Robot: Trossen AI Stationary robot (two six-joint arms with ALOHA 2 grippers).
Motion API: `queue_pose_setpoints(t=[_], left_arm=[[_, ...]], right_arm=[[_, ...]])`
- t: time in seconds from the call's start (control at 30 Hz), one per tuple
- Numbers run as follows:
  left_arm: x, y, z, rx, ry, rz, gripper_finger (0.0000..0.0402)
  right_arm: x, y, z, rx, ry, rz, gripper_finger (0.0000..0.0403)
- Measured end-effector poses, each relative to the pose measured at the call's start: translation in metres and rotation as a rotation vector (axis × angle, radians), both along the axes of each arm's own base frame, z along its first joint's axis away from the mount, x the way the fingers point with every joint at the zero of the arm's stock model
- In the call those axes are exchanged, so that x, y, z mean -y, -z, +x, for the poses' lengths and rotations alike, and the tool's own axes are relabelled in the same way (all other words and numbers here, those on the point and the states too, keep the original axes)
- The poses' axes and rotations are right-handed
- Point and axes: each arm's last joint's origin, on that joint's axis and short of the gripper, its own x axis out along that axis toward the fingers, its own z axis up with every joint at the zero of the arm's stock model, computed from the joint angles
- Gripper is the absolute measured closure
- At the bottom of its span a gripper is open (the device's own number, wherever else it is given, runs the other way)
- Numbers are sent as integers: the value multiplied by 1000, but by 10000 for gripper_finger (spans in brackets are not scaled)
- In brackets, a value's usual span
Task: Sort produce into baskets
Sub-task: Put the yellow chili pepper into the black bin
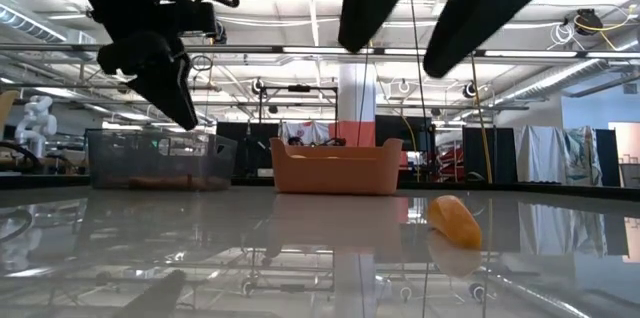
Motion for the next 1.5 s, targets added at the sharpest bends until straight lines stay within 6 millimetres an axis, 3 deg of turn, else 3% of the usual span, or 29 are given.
queue_pose_setpoints(t=[0.27, 0.7, 0.97, 1.27, 1.5], left_arm=[[8, -3, 6, 61, 76, 11, 252], [21, -5, 7, 102, 129, 2, 252], [36, -9, 4, 112, 268, -17, 252], [35, -56, -22, 333, 354, -26, 252], [18, -103, -65, 589, 359, -58, 252]], right_arm=[[21, 5, 9, -182, -58, 147, 236], [36, 42, 20, -303, -199, 34, 237], [44, 42, 24, -309, -148, 56, 301], [43, 42, 24, -338, -106, 145, 393], [66, 40, 40, -248, -93, 31, 393]])
